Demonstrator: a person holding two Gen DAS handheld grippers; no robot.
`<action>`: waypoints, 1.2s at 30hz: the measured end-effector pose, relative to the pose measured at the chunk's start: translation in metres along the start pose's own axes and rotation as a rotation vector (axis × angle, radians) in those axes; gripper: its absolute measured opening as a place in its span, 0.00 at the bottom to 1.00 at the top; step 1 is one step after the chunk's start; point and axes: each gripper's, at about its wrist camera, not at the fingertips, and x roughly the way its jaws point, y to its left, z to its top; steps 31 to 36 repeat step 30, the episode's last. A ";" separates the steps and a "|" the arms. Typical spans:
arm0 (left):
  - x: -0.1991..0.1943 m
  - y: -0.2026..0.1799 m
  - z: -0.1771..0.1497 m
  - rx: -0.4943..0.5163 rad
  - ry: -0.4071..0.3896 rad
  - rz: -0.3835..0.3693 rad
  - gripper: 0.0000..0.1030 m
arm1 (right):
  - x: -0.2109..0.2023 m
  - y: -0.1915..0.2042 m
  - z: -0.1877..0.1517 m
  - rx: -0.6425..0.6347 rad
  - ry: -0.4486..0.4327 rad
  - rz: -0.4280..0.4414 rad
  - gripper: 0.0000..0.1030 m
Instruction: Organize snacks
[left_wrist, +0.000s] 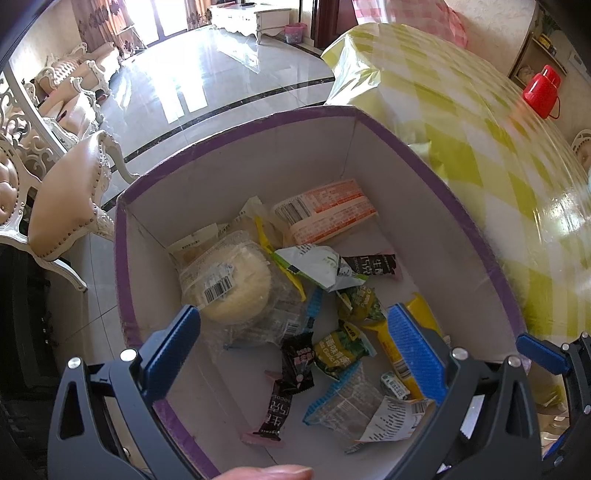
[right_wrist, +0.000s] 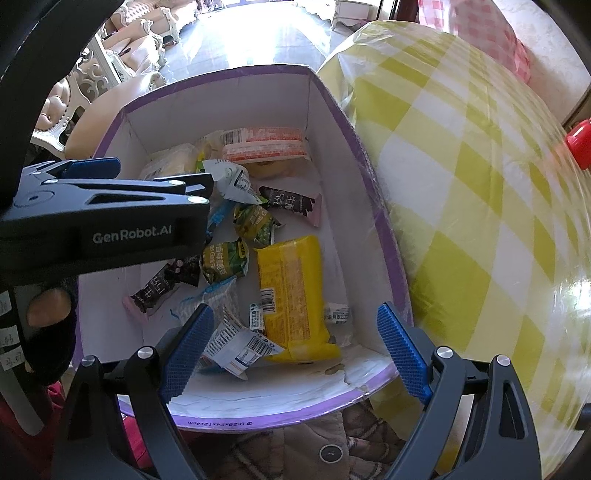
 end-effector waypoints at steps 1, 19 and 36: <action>0.000 0.000 0.000 0.000 0.000 0.000 0.99 | 0.000 0.000 0.000 0.000 0.000 0.000 0.84; 0.003 0.002 0.000 -0.004 -0.004 0.018 0.99 | 0.001 0.001 -0.002 0.002 -0.004 0.001 0.84; -0.002 -0.008 0.001 0.001 0.009 0.023 0.99 | -0.018 -0.009 -0.008 0.015 -0.043 0.025 0.84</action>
